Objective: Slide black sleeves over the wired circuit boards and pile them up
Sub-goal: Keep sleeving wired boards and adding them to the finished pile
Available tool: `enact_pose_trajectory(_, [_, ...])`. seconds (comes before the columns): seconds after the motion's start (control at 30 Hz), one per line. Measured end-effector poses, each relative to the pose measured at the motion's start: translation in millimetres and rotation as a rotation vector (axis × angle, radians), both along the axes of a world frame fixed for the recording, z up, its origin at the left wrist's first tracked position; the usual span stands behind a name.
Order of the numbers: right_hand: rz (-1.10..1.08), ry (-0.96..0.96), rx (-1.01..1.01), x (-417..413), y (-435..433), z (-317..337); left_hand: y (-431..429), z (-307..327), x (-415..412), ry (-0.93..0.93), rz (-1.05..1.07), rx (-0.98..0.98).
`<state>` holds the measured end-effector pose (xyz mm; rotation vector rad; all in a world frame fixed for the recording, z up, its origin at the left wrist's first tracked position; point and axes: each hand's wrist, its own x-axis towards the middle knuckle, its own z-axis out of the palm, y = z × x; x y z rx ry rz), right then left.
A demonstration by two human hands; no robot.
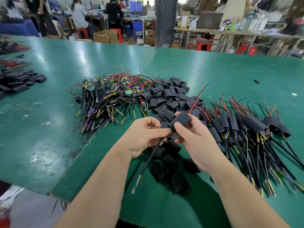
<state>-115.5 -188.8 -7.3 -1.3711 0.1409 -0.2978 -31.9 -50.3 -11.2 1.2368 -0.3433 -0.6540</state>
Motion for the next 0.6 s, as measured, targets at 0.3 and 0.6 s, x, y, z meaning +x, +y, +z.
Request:
enact_pose_trajectory(0.3, [-0.514,-0.084,0.237,-19.3,-55.6,36.4,5.5,-11.6,17.6,-0.57,0.706,0.494])
enact_pose_trajectory(0.6, [-0.846,0.307,-0.935,-34.3,-95.7,23.6,0.2,-31.4,24.7,-0.835,0.589,1.026])
